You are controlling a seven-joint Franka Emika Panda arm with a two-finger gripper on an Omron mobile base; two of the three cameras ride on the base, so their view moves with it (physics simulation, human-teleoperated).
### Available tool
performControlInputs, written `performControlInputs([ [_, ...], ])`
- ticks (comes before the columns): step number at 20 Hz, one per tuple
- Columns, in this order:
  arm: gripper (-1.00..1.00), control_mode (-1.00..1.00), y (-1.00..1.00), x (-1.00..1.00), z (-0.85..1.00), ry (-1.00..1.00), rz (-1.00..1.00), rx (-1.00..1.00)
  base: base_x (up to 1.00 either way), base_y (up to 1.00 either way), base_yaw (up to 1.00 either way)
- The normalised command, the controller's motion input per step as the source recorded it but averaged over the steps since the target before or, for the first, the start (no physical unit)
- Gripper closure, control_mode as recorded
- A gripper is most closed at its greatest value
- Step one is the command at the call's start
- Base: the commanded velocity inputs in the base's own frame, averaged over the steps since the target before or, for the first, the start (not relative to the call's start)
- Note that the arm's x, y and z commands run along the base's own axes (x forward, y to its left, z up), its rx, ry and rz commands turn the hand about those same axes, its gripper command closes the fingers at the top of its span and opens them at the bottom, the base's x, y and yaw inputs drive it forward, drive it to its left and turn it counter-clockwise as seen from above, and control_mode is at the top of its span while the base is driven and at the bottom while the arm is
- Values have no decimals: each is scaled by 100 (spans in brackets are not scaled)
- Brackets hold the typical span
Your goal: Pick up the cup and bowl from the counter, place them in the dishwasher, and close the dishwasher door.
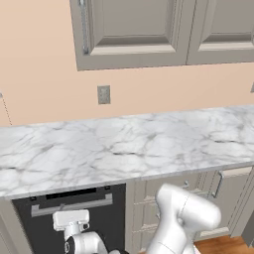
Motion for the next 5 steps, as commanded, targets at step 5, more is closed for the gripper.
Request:
performControlInputs([
  [5,-100,-100,-37,86,-55,-19,-30,-49,0,0,0],
])
